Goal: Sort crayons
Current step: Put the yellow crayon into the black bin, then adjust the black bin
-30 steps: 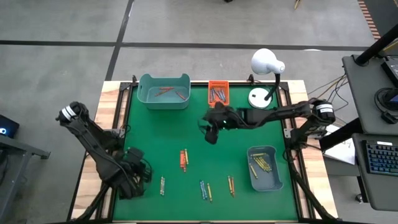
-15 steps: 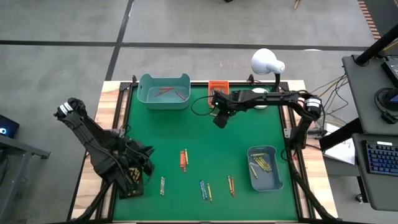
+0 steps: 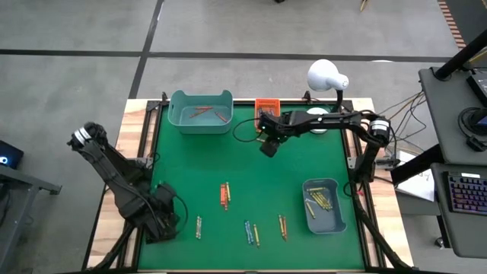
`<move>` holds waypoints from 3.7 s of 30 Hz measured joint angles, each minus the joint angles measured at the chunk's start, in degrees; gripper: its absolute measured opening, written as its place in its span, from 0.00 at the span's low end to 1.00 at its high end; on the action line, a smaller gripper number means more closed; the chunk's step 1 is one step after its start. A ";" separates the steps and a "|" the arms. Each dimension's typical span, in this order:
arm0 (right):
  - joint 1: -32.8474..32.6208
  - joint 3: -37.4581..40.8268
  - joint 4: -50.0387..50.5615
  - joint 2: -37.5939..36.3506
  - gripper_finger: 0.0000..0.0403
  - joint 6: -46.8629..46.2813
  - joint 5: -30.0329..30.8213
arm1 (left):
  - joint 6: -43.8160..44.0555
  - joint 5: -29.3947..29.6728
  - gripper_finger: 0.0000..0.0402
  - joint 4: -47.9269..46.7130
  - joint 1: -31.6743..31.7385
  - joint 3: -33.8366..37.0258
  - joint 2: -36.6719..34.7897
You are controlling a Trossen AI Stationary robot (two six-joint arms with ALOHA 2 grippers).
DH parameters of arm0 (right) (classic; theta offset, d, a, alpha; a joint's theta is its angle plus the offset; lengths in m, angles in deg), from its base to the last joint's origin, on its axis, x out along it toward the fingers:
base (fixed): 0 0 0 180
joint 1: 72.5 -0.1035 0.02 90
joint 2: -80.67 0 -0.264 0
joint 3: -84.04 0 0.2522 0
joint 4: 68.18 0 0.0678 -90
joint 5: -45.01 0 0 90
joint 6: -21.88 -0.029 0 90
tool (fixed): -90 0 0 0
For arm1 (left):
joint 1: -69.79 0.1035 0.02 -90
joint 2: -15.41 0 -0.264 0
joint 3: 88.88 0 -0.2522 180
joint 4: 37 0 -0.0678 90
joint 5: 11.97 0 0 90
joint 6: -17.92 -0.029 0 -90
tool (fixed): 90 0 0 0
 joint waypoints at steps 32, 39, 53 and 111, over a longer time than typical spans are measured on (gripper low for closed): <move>-0.52 0.00 -2.73 0.00 0.35 0.50 0.04 | 9.40 -19.00 0.01 -13.19 0.46 0.57 15.81; -0.88 0.00 -2.94 0.00 0.34 0.50 0.04 | 9.40 -18.97 0.00 -13.21 0.46 0.87 17.90; -1.26 0.00 -3.35 0.00 0.35 0.48 0.07 | 9.40 -19.00 0.00 -11.54 0.26 0.90 17.98; -2.22 0.00 -3.76 -0.04 0.33 -0.15 0.07 | 15.72 -20.95 0.00 -7.70 -0.76 6.78 17.90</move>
